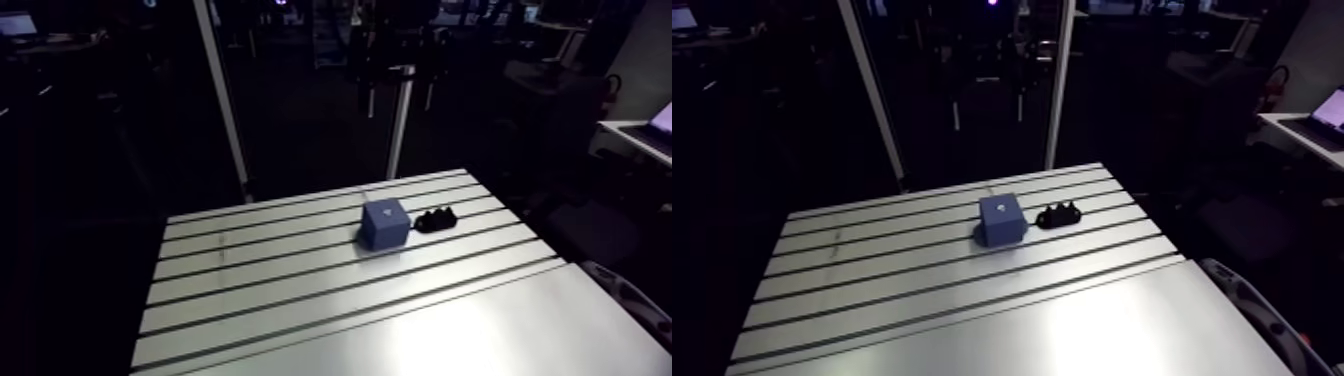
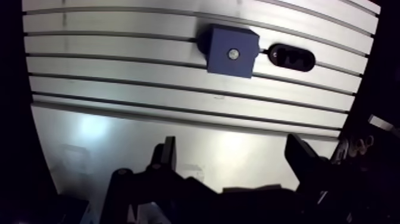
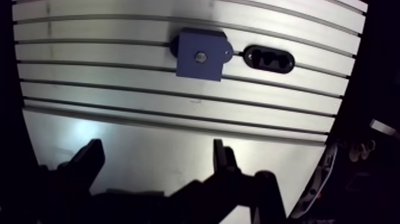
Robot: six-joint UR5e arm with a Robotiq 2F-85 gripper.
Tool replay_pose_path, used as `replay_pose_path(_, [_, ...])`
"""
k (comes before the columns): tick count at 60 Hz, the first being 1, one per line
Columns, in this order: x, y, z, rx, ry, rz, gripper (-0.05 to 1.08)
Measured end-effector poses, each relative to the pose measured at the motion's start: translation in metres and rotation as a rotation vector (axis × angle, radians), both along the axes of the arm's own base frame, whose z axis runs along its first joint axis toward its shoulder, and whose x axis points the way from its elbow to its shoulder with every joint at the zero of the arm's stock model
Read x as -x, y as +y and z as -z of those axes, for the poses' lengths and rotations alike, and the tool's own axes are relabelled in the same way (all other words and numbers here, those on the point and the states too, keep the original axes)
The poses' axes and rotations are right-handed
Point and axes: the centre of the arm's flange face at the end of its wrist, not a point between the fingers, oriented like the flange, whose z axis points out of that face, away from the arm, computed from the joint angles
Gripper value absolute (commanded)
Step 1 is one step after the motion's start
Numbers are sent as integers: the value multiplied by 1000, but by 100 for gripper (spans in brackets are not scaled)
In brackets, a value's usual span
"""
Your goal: Pick up the M10 bolt and insert it into the hex recess until seated.
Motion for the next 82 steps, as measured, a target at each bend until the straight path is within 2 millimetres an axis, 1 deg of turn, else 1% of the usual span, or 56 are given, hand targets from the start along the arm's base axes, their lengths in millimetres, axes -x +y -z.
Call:
replay_pose_path(13, [-15,-14,-35,-16,45,36,0])
replay_pose_path(26, [-25,-22,-53,-30,78,95,0])
replay_pose_path(33, [-26,-25,-58,-34,98,112,0])
replay_pose_path(40, [-25,-33,-60,-36,111,112,0])
replay_pose_path(55, [-22,-61,-61,-36,121,89,0])
replay_pose_path(65, [-21,-75,-66,-37,131,75,0])
replay_pose_path(72, [-21,-82,-68,-37,135,65,0])
replay_pose_path(82, [-19,-88,-66,-36,132,60,0])
